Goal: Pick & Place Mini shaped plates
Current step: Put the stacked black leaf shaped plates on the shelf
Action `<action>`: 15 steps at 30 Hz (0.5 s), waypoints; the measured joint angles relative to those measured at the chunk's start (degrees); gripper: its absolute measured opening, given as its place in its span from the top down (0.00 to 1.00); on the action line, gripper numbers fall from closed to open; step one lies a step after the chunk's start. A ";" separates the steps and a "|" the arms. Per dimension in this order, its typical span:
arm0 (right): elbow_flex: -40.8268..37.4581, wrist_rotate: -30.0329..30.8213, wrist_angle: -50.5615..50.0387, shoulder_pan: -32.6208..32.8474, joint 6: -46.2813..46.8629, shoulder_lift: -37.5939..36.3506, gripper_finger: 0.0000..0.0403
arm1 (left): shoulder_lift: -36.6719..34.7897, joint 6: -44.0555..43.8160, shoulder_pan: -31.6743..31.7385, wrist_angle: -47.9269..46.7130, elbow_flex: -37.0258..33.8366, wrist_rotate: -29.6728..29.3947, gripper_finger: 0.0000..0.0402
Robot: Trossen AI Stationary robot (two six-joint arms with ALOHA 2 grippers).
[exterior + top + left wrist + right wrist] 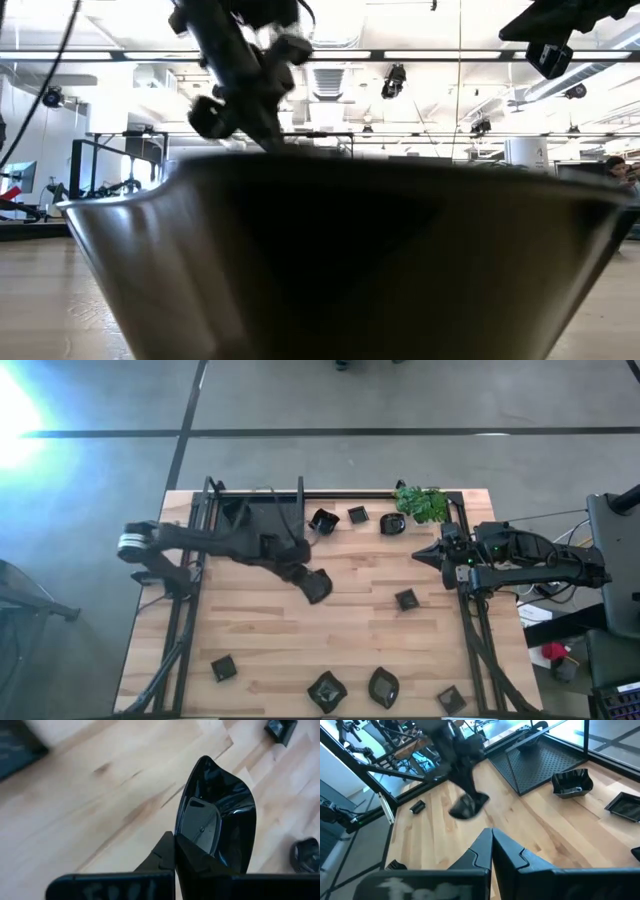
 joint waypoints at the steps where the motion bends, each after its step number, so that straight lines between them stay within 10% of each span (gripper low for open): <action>1: 0.00 0.00 0.03 0.00 -0.41 0.01 0.98 | -1.78 0.02 0.36 -2.34 0.00 -0.03 1.00; 15: 0.00 0.00 0.31 0.00 -1.36 0.04 0.98 | -16.77 7.13 13.96 -25.74 0.00 -1.99 1.00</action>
